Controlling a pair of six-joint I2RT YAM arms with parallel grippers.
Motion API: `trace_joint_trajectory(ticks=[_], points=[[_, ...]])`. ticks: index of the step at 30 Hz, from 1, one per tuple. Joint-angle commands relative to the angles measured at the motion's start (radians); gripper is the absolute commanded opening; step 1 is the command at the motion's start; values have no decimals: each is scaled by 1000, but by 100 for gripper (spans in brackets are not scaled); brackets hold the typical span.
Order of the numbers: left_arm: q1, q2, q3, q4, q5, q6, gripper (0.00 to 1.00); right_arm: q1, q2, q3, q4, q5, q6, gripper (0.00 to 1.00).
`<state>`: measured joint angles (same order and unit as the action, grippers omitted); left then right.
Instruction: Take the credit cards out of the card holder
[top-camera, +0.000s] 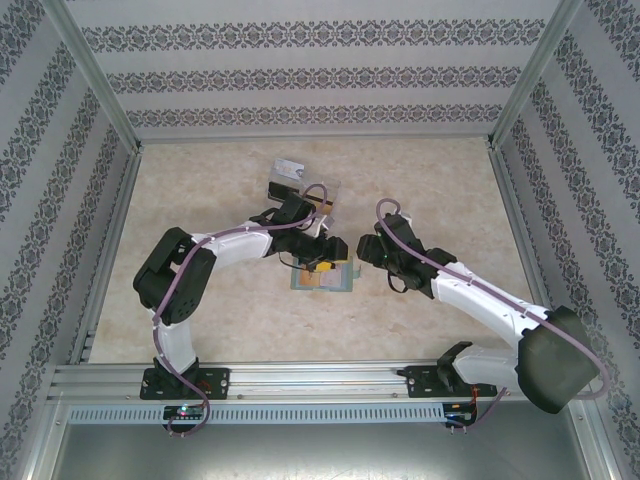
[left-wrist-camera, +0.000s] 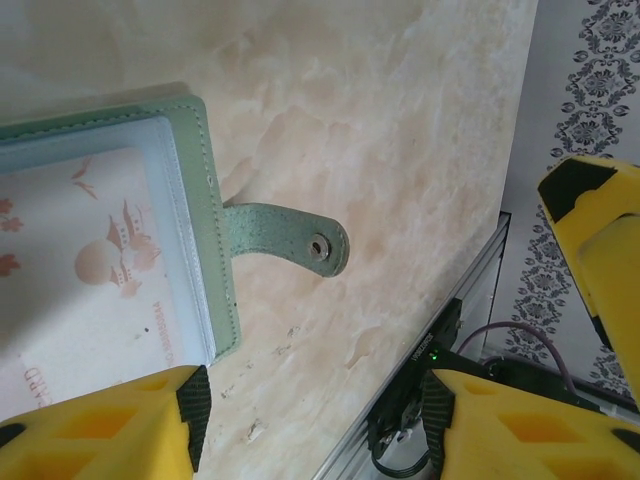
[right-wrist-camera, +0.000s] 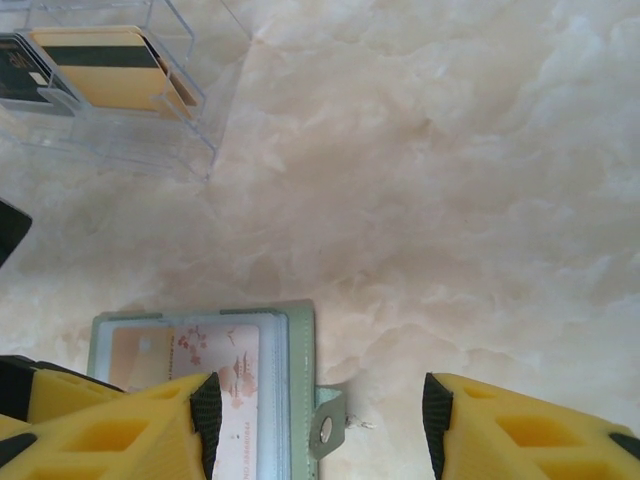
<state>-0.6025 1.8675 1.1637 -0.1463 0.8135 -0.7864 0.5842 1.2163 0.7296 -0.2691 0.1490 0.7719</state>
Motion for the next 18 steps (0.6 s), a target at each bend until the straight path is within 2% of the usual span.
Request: trace_joint_trajectory(ticks=[1, 10, 14, 18], points=[[8, -16, 27, -29, -27, 17, 60, -8, 5, -1, -17, -27, 7, 57], [153, -125, -111, -77, -124, 20, 61, 85, 131, 71, -28, -102, -9, 53], [164, -130, -135, -72, -130, 16, 61, 128, 211, 101, -10, -131, 6, 51], [163, -118, -151, -38, -104, -5, 56, 141, 277, 111, 19, -183, 15, 42]])
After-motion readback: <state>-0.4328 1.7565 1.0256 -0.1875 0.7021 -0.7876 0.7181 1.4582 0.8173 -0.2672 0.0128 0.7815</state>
